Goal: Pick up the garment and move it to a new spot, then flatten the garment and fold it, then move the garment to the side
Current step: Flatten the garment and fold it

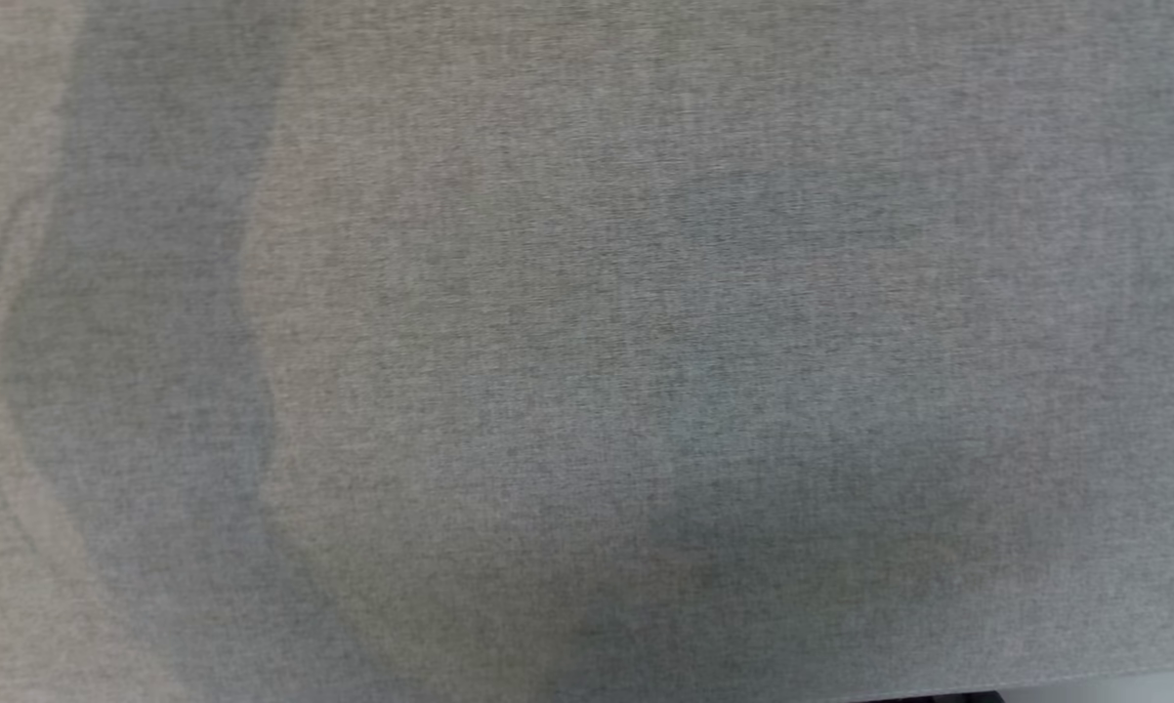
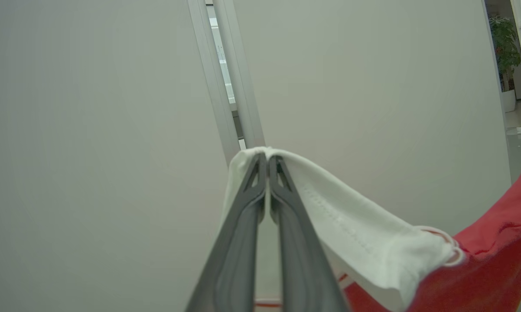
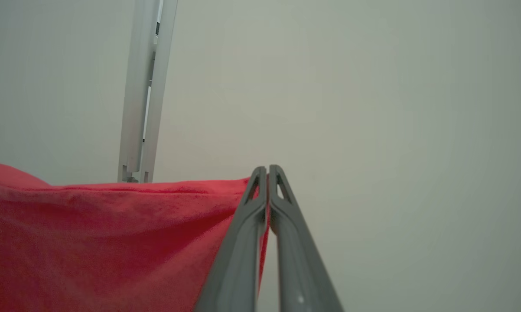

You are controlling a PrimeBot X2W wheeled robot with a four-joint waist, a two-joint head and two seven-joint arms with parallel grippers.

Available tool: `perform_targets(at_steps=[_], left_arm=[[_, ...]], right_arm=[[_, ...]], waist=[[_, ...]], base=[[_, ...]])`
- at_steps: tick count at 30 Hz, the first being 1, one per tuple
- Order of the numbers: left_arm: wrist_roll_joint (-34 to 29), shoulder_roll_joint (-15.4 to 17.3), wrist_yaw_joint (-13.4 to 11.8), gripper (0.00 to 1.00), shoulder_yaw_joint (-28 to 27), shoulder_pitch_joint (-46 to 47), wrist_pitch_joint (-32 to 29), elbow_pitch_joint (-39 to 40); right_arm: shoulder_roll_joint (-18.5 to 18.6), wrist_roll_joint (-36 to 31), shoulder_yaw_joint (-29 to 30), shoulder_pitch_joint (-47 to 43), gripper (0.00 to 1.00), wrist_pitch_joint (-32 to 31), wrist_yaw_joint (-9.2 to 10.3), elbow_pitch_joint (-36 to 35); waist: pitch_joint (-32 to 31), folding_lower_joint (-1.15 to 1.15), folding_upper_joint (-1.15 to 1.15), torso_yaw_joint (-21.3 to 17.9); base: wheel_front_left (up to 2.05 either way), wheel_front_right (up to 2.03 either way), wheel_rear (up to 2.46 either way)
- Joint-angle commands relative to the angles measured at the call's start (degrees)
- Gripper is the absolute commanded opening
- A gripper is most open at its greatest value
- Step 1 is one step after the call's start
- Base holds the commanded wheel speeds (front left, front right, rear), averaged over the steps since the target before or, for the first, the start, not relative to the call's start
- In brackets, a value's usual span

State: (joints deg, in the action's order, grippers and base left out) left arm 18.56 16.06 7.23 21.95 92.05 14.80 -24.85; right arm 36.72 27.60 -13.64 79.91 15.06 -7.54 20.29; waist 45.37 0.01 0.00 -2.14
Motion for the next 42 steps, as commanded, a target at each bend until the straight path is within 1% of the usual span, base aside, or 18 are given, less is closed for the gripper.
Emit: perform_targets(at_steps=[1,5,9,10,12,14,15,18,21,23,27,31,34,38,42], left_arm=[[1.8,0.9,0.2,0.00,0.3,-3.8,0.4,2.0],[6.6,2.9,0.3,0.00,1.7,-15.0,0.4,7.8],[12.3,5.2,0.1,0.00,1.9,-29.4,-0.8,15.1],[12.9,5.8,-0.3,0.00,1.9,-32.6,-1.3,17.0],[14.7,7.3,-1.8,0.00,1.4,-40.6,-2.0,21.7],[15.5,9.6,-3.7,0.00,0.8,-48.2,-2.7,26.4],[16.3,10.3,-5.0,0.00,0.4,-52.6,-2.6,28.7],[17.7,12.1,-7.1,0.00,-0.3,-63.4,-2.4,33.3],[19.3,12.6,-9.1,0.00,-0.6,-72.9,-1.7,36.3],[19.7,12.3,-10.1,0.00,-0.3,-77.9,-1.4,37.4],[19.1,12.3,-11.9,0.00,1.0,-85.5,-1.0,38.3],[19.7,10.8,-14.2,0.00,1.5,-92.5,-0.5,39.1],[20.7,10.3,-15.5,0.00,2.1,-96.9,-0.7,39.9],[21.4,11.2,-16.9,0.00,2.9,-101.4,-2.1,41.0],[21.2,12.0,-19.2,0.00,3.3,-105.0,-3.7,43.9]], right_arm=[[0.3,0.2,1.3,-3.4,0.00,0.1,0.10,-1.7],[-0.1,0.9,5.9,-13.6,0.00,0.1,0.10,-6.5],[-2.0,1.5,10.6,-26.1,0.00,0.1,0.10,-11.5],[-2.5,1.6,11.8,-28.6,0.00,0.1,0.10,-12.6],[-3.6,1.7,13.5,-34.4,0.00,0.2,0.10,-14.5],[-4.8,2.1,14.6,-39.8,0.00,0.1,0.10,-16.1],[-5.3,2.0,14.8,-42.6,0.00,0.2,0.10,-16.8],[-5.8,1.6,14.4,-48.8,0.00,0.1,0.10,-17.9],[-6.5,2.0,13.8,-54.4,0.00,0.1,0.10,-18.5],[-6.3,2.2,13.4,-57.4,0.00,0.2,0.10,-18.3],[-7.0,1.9,12.2,-62.9,0.00,0.2,0.10,-17.6],[-6.9,1.1,11.1,-67.3,0.00,0.2,0.11,-16.7],[-7.0,1.1,10.3,-70.2,0.00,0.2,0.10,-16.3],[-6.7,0.6,10.0,-73.8,0.00,0.2,0.11,-16.0],[-6.2,-0.9,11.5,-77.8,0.00,0.2,0.11,-17.1]], waist=[[-0.2,-0.01,0.00,1.3],[-3.1,-0.01,0.00,1.7],[-7.5,-0.01,0.00,1.2],[-8.6,-0.01,0.00,1.0],[-11.1,-0.01,0.00,0.5],[-13.3,-0.01,0.00,-0.2],[-14.6,-0.01,0.00,-0.5],[-17.5,-0.01,0.00,-1.2],[-19.9,-0.01,0.00,-1.8],[-21.4,-0.01,0.00,-1.8],[-24.3,-0.01,0.00,-2.1],[-26.9,-0.01,0.00,-2.8],[-28.2,-0.01,0.00,-3.0],[-29.4,-0.01,0.00,-3.3],[-29.4,-0.01,0.00,-3.2]], base=[[0.00,0.00,0.00],[0.00,0.00,0.00],[0.00,0.00,0.00],[0.00,0.00,0.00],[0.00,0.00,0.00],[0.00,0.00,0.00],[0.00,0.00,0.00],[0.00,0.00,0.00],[0.00,0.00,0.00],[0.00,0.00,0.00],[0.00,0.00,0.00],[0.00,0.00,0.00],[0.00,0.00,0.00],[0.00,0.00,0.00],[0.00,0.00,0.00]])
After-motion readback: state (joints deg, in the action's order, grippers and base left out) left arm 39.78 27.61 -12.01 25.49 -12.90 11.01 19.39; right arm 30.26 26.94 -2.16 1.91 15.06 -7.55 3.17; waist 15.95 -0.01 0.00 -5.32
